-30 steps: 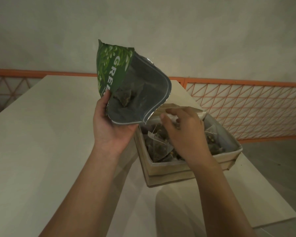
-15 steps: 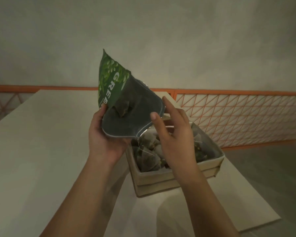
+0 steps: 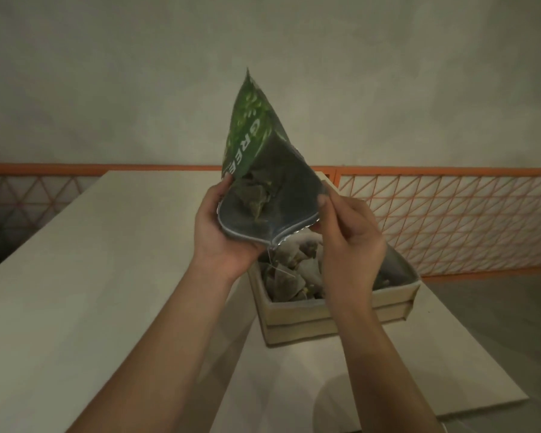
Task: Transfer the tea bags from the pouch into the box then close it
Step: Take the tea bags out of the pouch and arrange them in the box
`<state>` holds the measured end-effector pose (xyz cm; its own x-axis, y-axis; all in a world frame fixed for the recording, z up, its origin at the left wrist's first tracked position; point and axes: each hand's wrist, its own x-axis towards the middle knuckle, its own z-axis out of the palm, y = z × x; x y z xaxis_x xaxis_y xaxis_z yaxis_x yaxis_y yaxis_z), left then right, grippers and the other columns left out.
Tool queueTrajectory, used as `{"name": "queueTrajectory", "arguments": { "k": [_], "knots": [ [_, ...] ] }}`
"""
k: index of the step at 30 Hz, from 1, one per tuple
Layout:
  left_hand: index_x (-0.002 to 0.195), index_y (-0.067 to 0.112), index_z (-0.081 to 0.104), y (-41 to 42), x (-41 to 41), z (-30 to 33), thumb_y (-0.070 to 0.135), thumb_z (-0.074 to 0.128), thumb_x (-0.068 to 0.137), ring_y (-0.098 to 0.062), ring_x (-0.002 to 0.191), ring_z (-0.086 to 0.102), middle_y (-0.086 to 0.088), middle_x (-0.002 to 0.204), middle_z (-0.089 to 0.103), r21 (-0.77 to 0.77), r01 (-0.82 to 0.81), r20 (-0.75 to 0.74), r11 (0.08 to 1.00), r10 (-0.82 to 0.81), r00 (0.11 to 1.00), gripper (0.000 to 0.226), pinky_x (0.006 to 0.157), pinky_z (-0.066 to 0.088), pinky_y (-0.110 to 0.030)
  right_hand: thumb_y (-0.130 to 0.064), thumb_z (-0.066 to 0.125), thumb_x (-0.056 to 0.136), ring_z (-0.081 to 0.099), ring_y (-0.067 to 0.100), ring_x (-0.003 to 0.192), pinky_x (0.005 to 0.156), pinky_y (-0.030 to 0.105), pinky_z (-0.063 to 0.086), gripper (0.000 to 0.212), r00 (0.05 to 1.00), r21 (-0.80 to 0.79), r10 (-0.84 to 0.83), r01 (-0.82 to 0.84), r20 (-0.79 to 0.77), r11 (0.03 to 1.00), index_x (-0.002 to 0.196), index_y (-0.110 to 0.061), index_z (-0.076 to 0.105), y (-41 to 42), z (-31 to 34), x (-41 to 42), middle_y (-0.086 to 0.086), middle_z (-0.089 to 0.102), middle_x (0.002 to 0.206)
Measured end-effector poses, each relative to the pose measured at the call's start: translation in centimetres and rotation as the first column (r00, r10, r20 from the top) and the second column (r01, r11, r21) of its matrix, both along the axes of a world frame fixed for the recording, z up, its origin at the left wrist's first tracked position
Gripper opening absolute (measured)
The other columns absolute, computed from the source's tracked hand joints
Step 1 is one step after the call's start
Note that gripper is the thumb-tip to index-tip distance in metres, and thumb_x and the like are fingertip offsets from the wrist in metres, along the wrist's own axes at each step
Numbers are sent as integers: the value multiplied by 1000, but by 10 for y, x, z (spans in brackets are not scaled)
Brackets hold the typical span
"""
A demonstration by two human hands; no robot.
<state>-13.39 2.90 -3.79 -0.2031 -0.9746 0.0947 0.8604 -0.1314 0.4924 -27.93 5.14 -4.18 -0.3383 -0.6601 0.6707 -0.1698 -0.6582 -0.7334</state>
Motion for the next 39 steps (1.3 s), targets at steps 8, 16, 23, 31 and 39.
{"name": "queueTrajectory", "arguments": {
  "k": [8,16,23,31,39],
  "knots": [
    [131,15,66,9,-8,-6,47,55,92,-37,115,62,-16,135,64,104,-43,-54,994,49,997,51,81,59,-43,-16,63,94,67,8,92,76,27,57,30,992,142,85,-99,96,985,124,-20,63,4,-10,4,-6,68,104],
    [118,12,72,15,-21,-10,43,53,95,-29,103,69,-12,121,71,100,-114,-83,988,122,989,44,86,60,-37,-45,74,80,54,7,111,86,24,53,39,947,343,133,-25,-293,939,115,-30,67,11,-23,21,-5,49,122],
    [119,9,70,19,-26,-13,41,52,96,-29,106,69,-13,124,69,93,-136,-60,986,142,988,44,93,57,-38,-36,76,80,56,18,104,82,27,51,17,913,279,19,104,-406,954,93,-30,67,12,-23,23,-4,51,109],
    [141,16,57,10,-17,-14,47,47,97,-34,133,52,-17,142,58,61,-101,-103,993,107,989,55,96,54,-44,-24,72,86,65,14,96,83,25,55,10,988,227,139,-149,62,962,94,-23,66,20,-3,-20,0,63,105],
    [137,19,61,7,-18,-18,44,48,99,-31,133,53,-13,140,61,52,-90,-127,995,96,987,48,102,50,-44,-10,71,86,62,7,82,69,16,51,29,982,319,146,-101,-120,942,106,-28,61,21,-22,-52,-7,61,93]
  ]
}}
